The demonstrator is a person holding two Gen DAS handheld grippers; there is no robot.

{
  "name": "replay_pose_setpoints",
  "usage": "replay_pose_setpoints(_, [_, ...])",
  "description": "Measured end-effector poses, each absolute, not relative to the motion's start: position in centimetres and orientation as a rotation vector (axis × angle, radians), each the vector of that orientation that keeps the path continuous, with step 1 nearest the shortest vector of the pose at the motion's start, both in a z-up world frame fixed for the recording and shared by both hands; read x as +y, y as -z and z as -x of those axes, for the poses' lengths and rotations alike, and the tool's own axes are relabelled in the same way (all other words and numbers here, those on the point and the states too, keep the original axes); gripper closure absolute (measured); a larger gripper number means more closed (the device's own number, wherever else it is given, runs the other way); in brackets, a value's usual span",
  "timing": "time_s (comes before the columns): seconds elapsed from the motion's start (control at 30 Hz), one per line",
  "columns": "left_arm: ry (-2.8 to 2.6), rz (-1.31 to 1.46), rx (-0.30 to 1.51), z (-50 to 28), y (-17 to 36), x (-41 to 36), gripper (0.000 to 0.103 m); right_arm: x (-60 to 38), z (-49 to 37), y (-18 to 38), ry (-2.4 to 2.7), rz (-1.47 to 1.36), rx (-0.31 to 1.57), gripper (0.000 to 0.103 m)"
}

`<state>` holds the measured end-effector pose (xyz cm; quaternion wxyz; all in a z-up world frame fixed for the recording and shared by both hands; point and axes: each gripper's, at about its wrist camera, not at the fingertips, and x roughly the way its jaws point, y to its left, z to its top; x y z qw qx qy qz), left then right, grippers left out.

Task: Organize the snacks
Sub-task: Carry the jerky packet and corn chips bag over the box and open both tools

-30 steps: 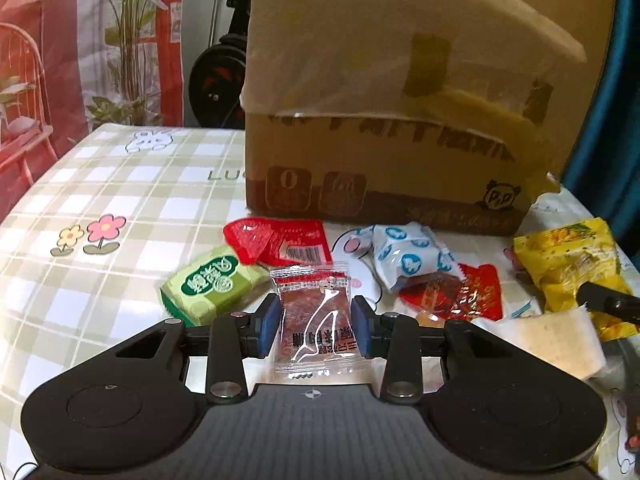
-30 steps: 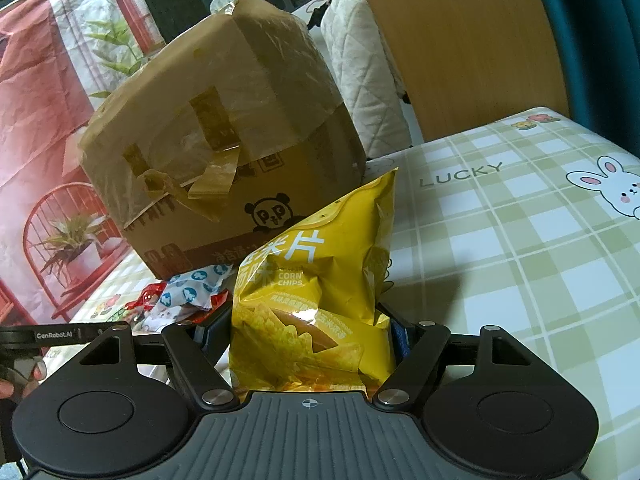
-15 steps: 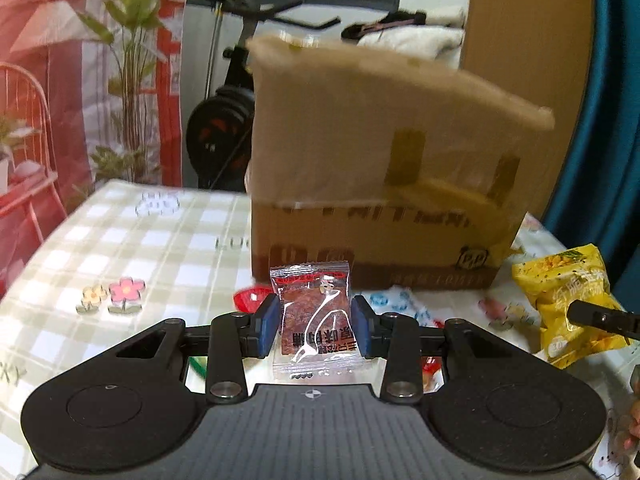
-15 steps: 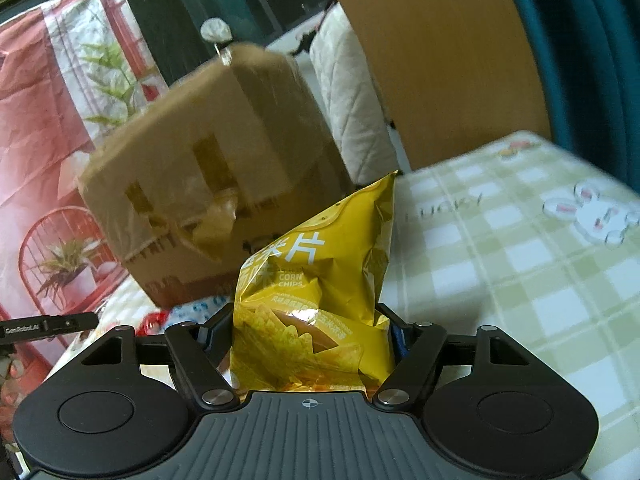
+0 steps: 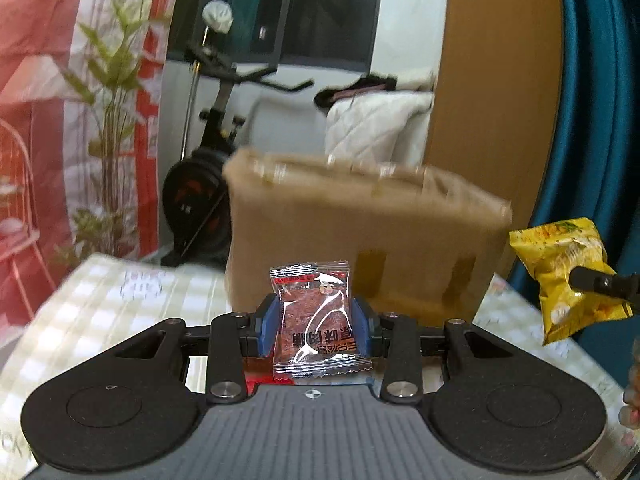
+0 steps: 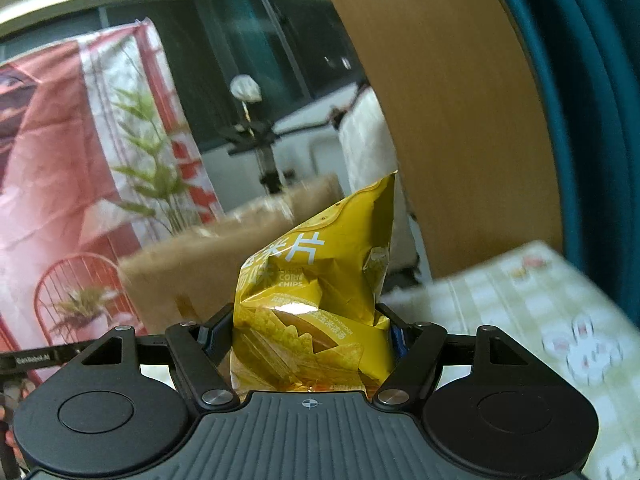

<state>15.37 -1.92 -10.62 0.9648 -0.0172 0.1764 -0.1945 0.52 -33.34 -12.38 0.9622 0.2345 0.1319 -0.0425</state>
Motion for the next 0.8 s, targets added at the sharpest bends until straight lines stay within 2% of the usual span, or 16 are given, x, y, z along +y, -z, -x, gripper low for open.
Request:
replay_pose_setpoints(0.37, [0.435, 0.057, 0.232, -22.9, 2.6, -3.7, 0.062, -33.7, -11.0, 2.8, -0.012, -0.374, 0.212, 0.035])
replay_pose_setpoints(0.7, [0.383, 0.049, 0.366, -31.5, 3.9, -5.2, 0.062, -31.5, -24.0, 4.4, -0.037, -0.387, 0.414, 0.035])
replay_pose_setpoints(0.8, [0.388, 0.033, 0.394, -32.5, 4.3, -4.9, 0.060, -30.5, -25.5, 5.4, 0.019, -0.380, 0.438, 0.029])
